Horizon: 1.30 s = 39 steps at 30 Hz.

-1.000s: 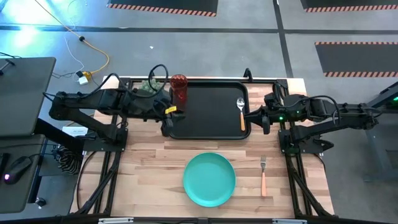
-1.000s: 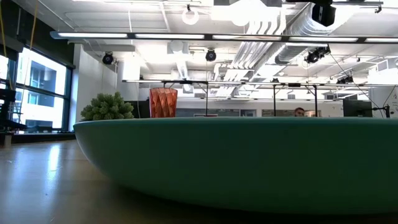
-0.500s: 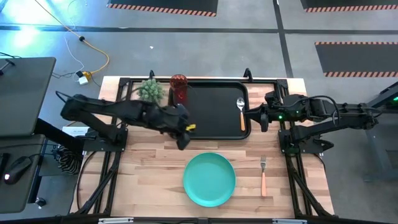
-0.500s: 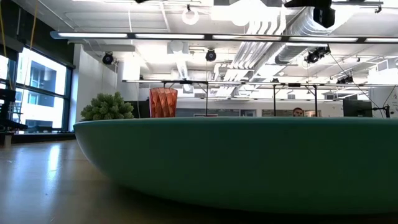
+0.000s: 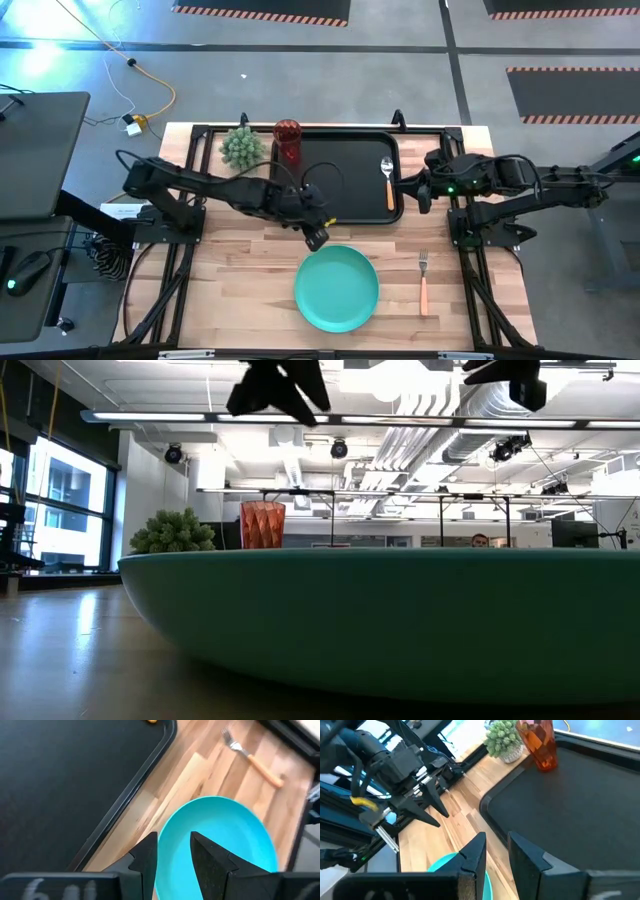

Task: Pick and place plate/cup/fork/spoon on tray
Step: Put the light blue plate on the black tray

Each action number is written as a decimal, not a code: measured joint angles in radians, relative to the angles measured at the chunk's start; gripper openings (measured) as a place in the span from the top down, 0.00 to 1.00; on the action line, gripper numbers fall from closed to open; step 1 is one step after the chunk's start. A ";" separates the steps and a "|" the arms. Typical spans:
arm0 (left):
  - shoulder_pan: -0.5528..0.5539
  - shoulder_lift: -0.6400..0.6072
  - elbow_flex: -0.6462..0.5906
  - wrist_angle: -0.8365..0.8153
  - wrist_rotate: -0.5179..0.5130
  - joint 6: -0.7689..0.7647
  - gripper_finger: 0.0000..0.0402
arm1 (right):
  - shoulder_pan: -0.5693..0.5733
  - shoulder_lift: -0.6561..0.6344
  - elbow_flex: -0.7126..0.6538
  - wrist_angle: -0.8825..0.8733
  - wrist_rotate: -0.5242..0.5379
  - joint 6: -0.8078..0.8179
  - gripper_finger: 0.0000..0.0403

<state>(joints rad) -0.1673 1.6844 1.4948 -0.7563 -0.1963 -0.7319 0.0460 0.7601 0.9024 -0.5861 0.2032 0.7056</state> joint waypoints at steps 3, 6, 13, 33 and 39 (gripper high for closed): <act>-0.004 0.039 0.000 -0.003 -0.008 0.000 0.74 | 0.000 0.000 0.000 -0.019 0.001 0.026 0.82; -0.007 0.075 0.000 -0.001 -0.008 0.000 0.74 | 0.000 0.000 0.000 -0.031 0.001 0.046 0.82; -0.017 0.159 0.000 -0.008 0.021 0.019 0.74 | 0.000 0.000 0.000 -0.038 0.001 0.053 0.82; -0.020 0.258 0.001 -0.005 0.106 0.101 0.74 | 0.000 0.000 0.000 -0.091 0.037 0.053 0.82; -0.025 0.258 -0.010 0.009 0.106 0.115 0.74 | 0.000 0.000 0.000 -0.091 0.037 0.053 0.82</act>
<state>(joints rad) -0.1928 1.9419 1.4846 -0.7478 -0.0906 -0.6167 0.0459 0.7601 0.9023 -0.6773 0.2398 0.7589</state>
